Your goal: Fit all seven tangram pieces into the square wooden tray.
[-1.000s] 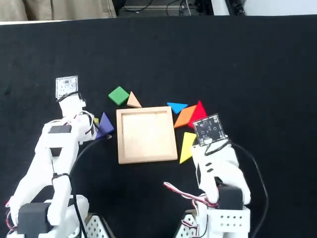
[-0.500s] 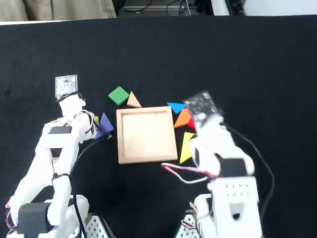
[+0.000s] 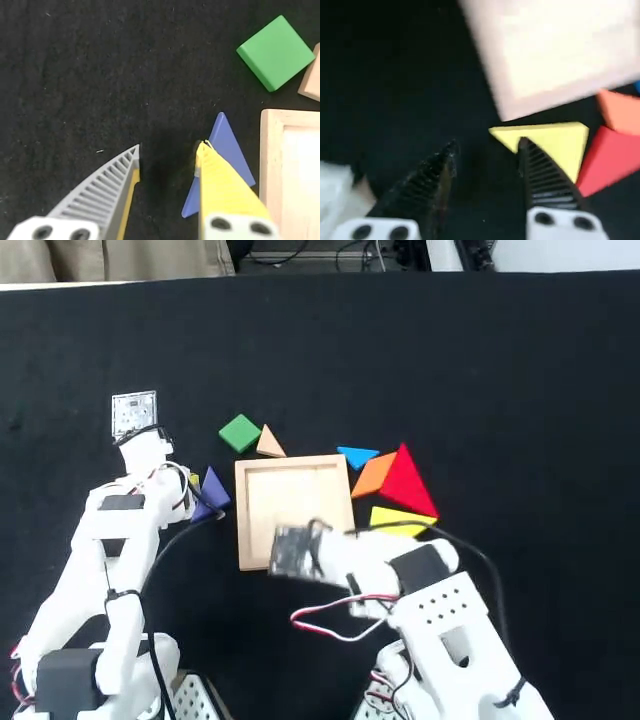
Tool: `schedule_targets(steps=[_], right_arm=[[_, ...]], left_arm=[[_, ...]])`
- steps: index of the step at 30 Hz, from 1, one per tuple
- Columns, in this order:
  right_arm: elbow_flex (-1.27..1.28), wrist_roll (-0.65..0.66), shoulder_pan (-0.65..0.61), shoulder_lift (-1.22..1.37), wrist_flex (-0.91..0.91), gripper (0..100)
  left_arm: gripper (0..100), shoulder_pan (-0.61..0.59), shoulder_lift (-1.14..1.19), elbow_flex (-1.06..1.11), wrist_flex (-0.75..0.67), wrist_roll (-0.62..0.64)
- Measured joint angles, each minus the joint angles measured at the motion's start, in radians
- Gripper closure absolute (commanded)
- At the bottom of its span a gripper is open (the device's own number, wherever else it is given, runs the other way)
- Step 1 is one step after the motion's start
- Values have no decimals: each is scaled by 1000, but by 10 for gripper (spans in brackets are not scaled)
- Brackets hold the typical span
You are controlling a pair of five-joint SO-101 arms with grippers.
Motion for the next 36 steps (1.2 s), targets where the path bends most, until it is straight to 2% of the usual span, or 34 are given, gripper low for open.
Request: schedule_targets(steps=[4, 10, 17, 27, 36], right_arm=[[-31, 190, -5, 0, 72, 793], [-43, 324, 17, 9, 14, 790], [-81, 634, 338, 233, -153, 789], [-390, 672, 371, 718, -157, 737], [-451, 687, 321, 787, -160, 736]], left_arm=[[808, 0, 0, 0, 0, 0], [808, 0, 0, 0, 0, 0], [809, 0, 0, 0, -3, 0], [811, 29, 3, 23, -68, 0], [811, 34, 3, 23, -69, 0]])
